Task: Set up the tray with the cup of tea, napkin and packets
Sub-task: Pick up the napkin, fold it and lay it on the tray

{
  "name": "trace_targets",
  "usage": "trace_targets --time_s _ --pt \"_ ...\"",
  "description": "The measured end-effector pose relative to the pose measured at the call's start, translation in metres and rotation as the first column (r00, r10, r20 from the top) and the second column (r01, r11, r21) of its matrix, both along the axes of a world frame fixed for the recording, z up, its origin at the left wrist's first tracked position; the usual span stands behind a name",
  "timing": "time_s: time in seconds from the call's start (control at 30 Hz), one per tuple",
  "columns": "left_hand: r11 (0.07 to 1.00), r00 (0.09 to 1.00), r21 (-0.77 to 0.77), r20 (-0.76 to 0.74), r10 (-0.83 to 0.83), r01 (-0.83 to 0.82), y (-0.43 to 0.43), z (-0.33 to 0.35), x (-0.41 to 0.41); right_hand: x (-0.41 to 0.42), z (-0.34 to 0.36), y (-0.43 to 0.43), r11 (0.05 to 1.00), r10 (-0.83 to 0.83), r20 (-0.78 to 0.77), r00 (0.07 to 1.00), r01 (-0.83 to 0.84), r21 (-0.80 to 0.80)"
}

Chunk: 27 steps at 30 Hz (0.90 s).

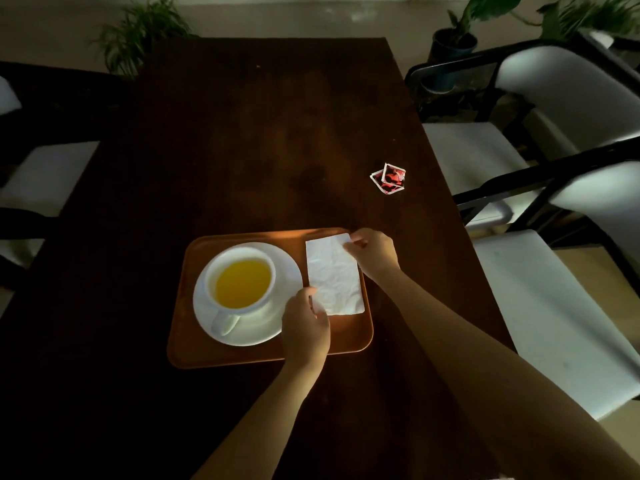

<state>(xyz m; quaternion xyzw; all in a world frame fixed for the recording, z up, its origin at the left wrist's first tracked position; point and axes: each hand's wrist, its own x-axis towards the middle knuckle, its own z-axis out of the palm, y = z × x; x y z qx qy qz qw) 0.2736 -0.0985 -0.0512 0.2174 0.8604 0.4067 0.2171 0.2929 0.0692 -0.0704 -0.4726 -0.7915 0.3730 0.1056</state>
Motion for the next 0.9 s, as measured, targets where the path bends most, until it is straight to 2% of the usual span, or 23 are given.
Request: trace_targets --time_s 0.17,0.33,0.5,0.6,0.67,0.73,0.8,0.9 --pt "1.0 1.0 0.023 -0.004 -0.006 0.006 -0.006 -0.003 -0.002 -0.002 -0.002 0.001 1.0 -0.011 -0.006 1.0 0.011 0.021" --pt "1.0 0.994 0.024 -0.107 0.008 -0.005 -0.01 -0.005 0.001 -0.004 -0.004 -0.001 0.999 -0.038 -0.011 0.999 0.038 0.031" --pt "1.0 0.993 -0.005 -0.114 -0.017 0.017 -0.014 -0.007 0.003 -0.001 -0.003 -0.004 0.995 0.006 0.013 1.0 -0.007 0.099" --pt "1.0 0.991 -0.007 -0.133 -0.021 0.02 -0.012 -0.002 0.001 0.002 0.003 -0.002 0.991 -0.04 -0.01 0.999 0.041 0.124" --pt "0.995 0.959 -0.024 -0.265 -0.104 0.102 -0.008 0.004 -0.003 0.004 0.01 0.004 0.987 -0.091 -0.025 0.996 0.094 0.131" --pt "0.972 0.883 -0.101 -0.408 -0.233 0.21 0.002 0.013 -0.01 0.008 0.019 0.012 0.988 -0.097 0.006 0.995 0.095 0.125" --pt "0.949 0.848 -0.178 -0.428 -0.312 0.26 0.019 0.021 -0.021 0.011 0.027 0.021 0.994 -0.062 0.078 0.995 0.055 0.098" --pt "0.914 0.853 -0.246 -0.343 -0.394 0.323 0.055 0.031 -0.04 0.014 0.036 0.035 1.0 0.024 0.193 0.981 -0.026 0.012"
